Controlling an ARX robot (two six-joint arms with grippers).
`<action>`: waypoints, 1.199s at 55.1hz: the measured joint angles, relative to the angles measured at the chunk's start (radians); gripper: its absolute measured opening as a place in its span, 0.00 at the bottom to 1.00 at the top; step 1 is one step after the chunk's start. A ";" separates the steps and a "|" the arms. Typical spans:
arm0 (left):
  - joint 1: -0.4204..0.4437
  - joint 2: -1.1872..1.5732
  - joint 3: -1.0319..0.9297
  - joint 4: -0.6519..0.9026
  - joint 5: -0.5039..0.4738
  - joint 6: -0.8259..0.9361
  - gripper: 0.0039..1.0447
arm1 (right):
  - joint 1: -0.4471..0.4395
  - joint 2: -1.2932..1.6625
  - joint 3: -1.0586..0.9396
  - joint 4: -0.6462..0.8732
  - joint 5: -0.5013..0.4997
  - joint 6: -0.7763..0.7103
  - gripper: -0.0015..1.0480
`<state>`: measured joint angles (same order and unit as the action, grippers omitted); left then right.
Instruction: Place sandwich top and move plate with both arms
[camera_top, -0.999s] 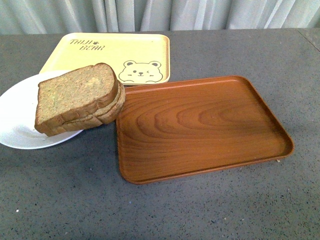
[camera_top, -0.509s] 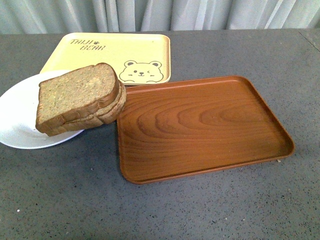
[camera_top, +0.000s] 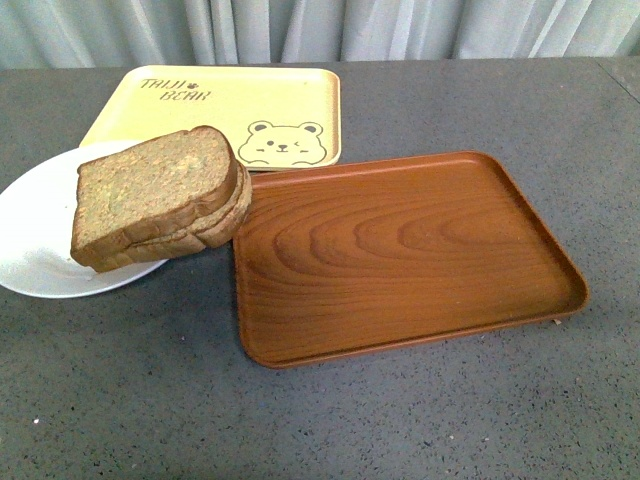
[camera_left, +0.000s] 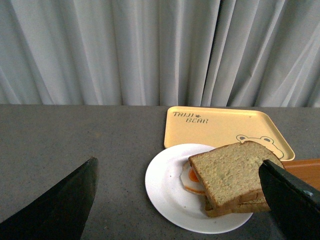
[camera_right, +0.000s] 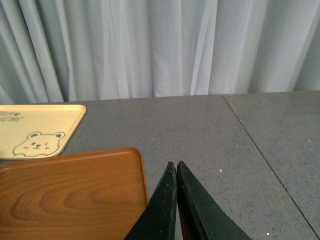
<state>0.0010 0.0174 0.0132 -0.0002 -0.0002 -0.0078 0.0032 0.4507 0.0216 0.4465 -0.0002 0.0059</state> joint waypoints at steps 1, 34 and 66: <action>0.000 0.000 0.000 0.000 0.000 0.000 0.92 | 0.000 -0.011 0.000 -0.010 0.000 0.000 0.02; 0.000 0.000 0.000 0.000 0.000 0.000 0.92 | 0.000 -0.232 0.000 -0.227 0.000 0.000 0.02; 0.000 0.000 0.000 0.000 0.000 0.000 0.92 | 0.000 -0.444 0.000 -0.445 0.001 -0.001 0.07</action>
<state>0.0010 0.0174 0.0132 -0.0002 -0.0002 -0.0078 0.0032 0.0063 0.0219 0.0017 0.0006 0.0048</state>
